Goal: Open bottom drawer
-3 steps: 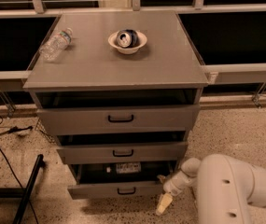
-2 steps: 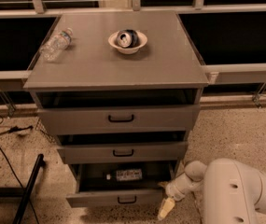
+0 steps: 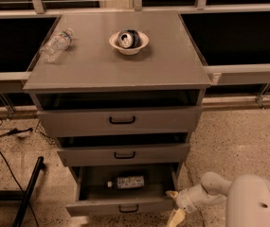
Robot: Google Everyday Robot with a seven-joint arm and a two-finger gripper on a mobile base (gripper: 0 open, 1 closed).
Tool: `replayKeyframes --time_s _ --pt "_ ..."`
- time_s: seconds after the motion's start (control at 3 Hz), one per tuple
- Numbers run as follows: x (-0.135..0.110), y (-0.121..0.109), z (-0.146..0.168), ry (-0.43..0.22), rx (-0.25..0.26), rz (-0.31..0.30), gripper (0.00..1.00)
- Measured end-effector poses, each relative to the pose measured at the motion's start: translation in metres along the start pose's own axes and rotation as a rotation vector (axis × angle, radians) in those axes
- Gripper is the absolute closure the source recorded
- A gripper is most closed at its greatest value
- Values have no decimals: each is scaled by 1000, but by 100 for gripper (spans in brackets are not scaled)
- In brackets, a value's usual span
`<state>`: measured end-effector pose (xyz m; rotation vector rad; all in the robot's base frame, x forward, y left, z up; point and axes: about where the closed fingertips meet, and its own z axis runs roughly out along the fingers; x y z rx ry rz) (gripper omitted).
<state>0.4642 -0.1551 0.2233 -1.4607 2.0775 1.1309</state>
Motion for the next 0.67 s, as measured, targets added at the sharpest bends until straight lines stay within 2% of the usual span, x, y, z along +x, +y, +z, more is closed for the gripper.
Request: replayKeyframes --time_s 0.33,0.67 --pt "3 21 -10 -37 -37 34 0" --pt "3 21 -10 -37 -37 34 0"
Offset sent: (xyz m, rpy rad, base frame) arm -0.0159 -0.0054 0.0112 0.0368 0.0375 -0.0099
